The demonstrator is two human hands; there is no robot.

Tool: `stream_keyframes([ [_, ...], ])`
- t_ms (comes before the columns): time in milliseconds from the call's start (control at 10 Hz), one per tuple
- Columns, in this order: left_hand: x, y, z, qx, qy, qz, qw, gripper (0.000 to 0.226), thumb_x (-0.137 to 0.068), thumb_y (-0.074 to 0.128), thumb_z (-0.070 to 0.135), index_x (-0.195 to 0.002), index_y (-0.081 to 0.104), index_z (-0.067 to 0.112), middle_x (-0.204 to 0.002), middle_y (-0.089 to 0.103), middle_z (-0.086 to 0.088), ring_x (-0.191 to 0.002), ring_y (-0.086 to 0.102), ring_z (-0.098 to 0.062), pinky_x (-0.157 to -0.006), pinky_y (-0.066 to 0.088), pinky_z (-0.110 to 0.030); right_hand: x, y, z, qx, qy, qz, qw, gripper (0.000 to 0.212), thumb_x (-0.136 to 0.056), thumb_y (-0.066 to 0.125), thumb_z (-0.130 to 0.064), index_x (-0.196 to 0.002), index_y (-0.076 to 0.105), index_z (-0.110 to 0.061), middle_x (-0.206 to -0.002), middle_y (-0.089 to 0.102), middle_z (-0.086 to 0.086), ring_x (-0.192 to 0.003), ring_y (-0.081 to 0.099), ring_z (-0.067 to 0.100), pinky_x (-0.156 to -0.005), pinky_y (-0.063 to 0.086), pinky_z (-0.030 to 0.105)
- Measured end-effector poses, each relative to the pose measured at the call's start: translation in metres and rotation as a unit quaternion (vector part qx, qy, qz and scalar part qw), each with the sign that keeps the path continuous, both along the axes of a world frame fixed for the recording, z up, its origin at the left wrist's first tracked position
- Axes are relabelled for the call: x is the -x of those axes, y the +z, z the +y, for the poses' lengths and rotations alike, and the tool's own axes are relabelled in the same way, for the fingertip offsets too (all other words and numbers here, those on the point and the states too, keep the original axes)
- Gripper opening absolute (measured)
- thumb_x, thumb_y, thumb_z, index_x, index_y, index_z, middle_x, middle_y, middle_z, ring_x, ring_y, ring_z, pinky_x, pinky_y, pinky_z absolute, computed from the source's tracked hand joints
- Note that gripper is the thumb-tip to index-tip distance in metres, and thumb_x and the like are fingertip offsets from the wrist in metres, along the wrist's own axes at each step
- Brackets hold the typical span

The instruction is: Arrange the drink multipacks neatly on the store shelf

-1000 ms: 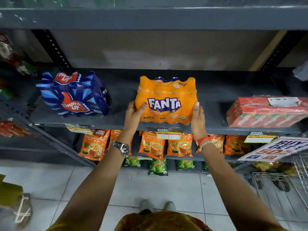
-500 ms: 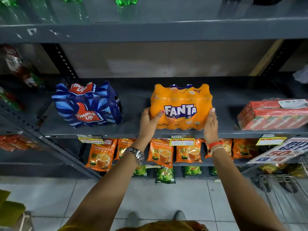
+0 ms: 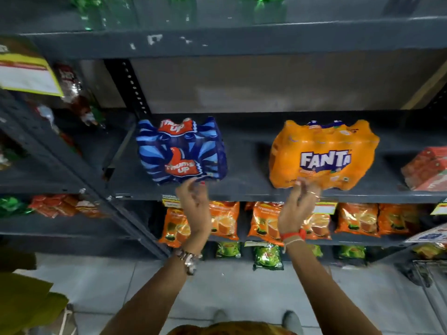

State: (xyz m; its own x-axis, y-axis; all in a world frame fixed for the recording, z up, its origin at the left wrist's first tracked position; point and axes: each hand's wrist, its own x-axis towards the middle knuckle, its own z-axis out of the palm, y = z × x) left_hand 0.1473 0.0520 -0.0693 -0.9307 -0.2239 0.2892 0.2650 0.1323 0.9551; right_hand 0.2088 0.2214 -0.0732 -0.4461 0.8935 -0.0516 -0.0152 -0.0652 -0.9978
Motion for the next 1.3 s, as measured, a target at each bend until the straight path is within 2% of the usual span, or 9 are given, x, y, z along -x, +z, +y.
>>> stream_keyframes([
  [100, 0.032, 0.004, -0.067, -0.012, 0.129, -0.002, 0.992, 0.042, -0.086, 0.05, 0.034, -0.112, 0.048, 0.001, -0.105, 0.044, -0.012, -0.088, 0.049, -0.009, -0.083, 0.038, -0.011, 0.034, 0.015, -0.046, -0.084, 0.144, -0.006, 0.986, 0.017, -0.1, 0.04, -0.012, -0.095, 0.055, -0.006, -0.086, 0.066, -0.007, -0.087, 0.052, 0.01, -0.087, 0.04, 0.021],
  [200, 0.066, 0.018, -0.107, -0.01, 0.101, -0.041, 0.994, 0.04, -0.091, 0.048, 0.033, -0.118, 0.042, 0.004, -0.11, 0.047, -0.011, -0.094, 0.05, -0.013, -0.085, 0.041, -0.019, 0.078, 0.023, -0.063, -0.113, 0.319, 0.001, 0.941, 0.036, -0.094, 0.051, -0.034, -0.123, 0.048, -0.013, -0.124, 0.052, 0.002, -0.111, 0.053, 0.008, -0.092, 0.046, 0.015],
  [300, 0.091, 0.032, -0.125, -0.008, -0.073, -0.14, 0.987, 0.024, -0.095, 0.043, 0.029, -0.113, 0.039, 0.013, -0.104, 0.051, 0.005, -0.096, 0.052, -0.007, -0.076, 0.041, -0.016, 0.103, 0.033, -0.078, -0.061, 0.374, -0.015, 0.925, 0.034, -0.094, 0.05, -0.041, -0.121, 0.042, -0.023, -0.128, 0.051, 0.003, -0.112, 0.056, 0.012, -0.078, 0.051, 0.011],
  [500, 0.11, 0.036, -0.138, 0.072, -0.132, -0.191, 0.97, 0.046, -0.095, 0.039, 0.037, -0.13, 0.037, 0.007, -0.118, 0.049, -0.001, -0.106, 0.047, -0.014, -0.08, 0.038, -0.019, 0.113, 0.025, -0.089, -0.073, 0.345, -0.019, 0.936, 0.032, -0.091, 0.049, -0.049, -0.114, 0.044, -0.028, -0.127, 0.052, 0.007, -0.117, 0.055, 0.022, -0.094, 0.051, 0.031],
  [600, 0.117, 0.031, -0.147, 0.053, -0.134, -0.195, 0.97, 0.047, -0.093, 0.042, 0.041, -0.125, 0.041, 0.006, -0.126, 0.054, -0.013, -0.113, 0.054, -0.024, -0.093, 0.044, -0.033, 0.107, 0.024, -0.097, -0.092, 0.341, -0.03, 0.935, 0.029, -0.093, 0.048, -0.043, -0.112, 0.046, -0.021, -0.125, 0.053, 0.011, -0.114, 0.056, 0.021, -0.078, 0.048, 0.008],
  [700, 0.113, 0.026, -0.154, 0.039, -0.136, -0.194, 0.971, 0.049, -0.092, 0.042, 0.044, -0.126, 0.04, 0.009, -0.127, 0.055, -0.014, -0.115, 0.055, -0.027, -0.099, 0.046, -0.041, 0.103, 0.023, -0.106, -0.102, 0.337, -0.032, 0.935, 0.031, -0.095, 0.047, -0.038, -0.117, 0.046, -0.015, -0.125, 0.053, 0.011, -0.111, 0.055, 0.018, -0.071, 0.047, 0.001],
  [900, 0.107, 0.027, -0.159, 0.021, -0.124, -0.189, 0.974, 0.048, -0.093, 0.042, 0.04, -0.131, 0.038, 0.01, -0.121, 0.053, -0.006, -0.111, 0.055, -0.021, -0.09, 0.045, -0.029, 0.1, 0.02, -0.116, -0.093, 0.338, -0.022, 0.936, 0.03, -0.094, 0.044, -0.045, -0.116, 0.041, -0.025, -0.129, 0.051, 0.012, -0.117, 0.056, 0.024, -0.096, 0.052, 0.039],
  [1100, 0.104, 0.024, -0.153, 0.023, -0.12, -0.182, 0.976, 0.047, -0.094, 0.039, 0.041, -0.13, 0.037, 0.011, -0.117, 0.054, -0.003, -0.099, 0.057, -0.013, -0.072, 0.045, -0.015, 0.098, 0.027, -0.117, -0.108, 0.34, -0.023, 0.934, 0.035, -0.095, 0.044, -0.042, -0.121, 0.041, -0.019, -0.129, 0.051, 0.012, -0.119, 0.054, 0.024, -0.093, 0.051, 0.027],
  [1300, 0.094, 0.032, -0.15, 0.017, -0.1, -0.176, 0.979, 0.048, -0.095, 0.037, 0.039, -0.135, 0.032, 0.011, -0.124, 0.053, -0.006, -0.107, 0.056, -0.017, -0.068, 0.047, -0.011, 0.095, 0.03, -0.122, -0.084, 0.329, -0.031, 0.94, 0.044, -0.091, 0.045, -0.049, -0.125, 0.04, -0.021, -0.131, 0.048, 0.011, -0.121, 0.052, 0.025, -0.101, 0.049, 0.042],
])
